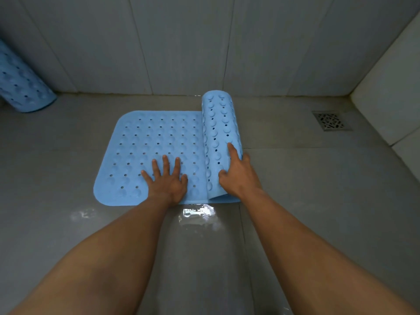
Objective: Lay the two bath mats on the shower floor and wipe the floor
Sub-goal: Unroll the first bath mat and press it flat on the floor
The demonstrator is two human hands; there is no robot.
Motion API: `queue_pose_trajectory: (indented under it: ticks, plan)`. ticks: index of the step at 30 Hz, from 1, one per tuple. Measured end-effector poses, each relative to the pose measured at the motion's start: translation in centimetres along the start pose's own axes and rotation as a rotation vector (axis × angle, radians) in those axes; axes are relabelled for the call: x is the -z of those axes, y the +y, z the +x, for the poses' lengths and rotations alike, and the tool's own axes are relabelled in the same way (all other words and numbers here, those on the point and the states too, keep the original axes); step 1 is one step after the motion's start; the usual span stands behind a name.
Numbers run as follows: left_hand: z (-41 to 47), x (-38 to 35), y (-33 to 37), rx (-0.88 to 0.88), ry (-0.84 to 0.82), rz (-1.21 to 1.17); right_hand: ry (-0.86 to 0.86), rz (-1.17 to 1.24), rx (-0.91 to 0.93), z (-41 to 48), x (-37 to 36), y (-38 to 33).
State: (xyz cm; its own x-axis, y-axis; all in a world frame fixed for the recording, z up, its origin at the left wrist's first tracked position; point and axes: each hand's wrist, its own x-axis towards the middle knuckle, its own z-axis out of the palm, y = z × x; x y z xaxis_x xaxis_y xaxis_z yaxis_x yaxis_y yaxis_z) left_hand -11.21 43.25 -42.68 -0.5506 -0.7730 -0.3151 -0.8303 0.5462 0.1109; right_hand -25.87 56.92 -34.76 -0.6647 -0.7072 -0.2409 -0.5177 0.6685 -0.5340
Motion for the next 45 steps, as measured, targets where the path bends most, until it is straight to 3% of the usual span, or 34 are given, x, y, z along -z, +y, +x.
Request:
queue_pose_trajectory:
  ticks: [8, 14, 21, 27, 38, 45]
  plan:
    - [-0.7, 0.3, 0.6, 0.050, -0.026, -0.016, -0.015, 0.001, -0.020, -0.6, 0.8, 2.5]
    - [-1.8, -0.7, 1.5, 0.015, 0.052, -0.017, 0.007, -0.266, 0.119, -0.2, 0.1, 2.9]
    - [-1.7, -1.1, 4.2, 0.003, 0.063, -0.043, 0.060, -0.185, 0.002, 1.0, 0.9, 4.6]
    - [-1.6, -1.9, 7.8, -0.040, 0.079, -0.051, -0.008, -0.230, 0.025, 1.3, 1.6, 7.4]
    - [-1.6, -3.0, 13.9, -0.138, 0.107, -0.020, 0.077, -0.365, 0.050, 1.3, 4.3, 11.3]
    - [-1.9, -3.3, 15.5, -0.162, 0.153, -0.006, 0.075, -0.286, 0.040, 1.1, 6.1, 12.6]
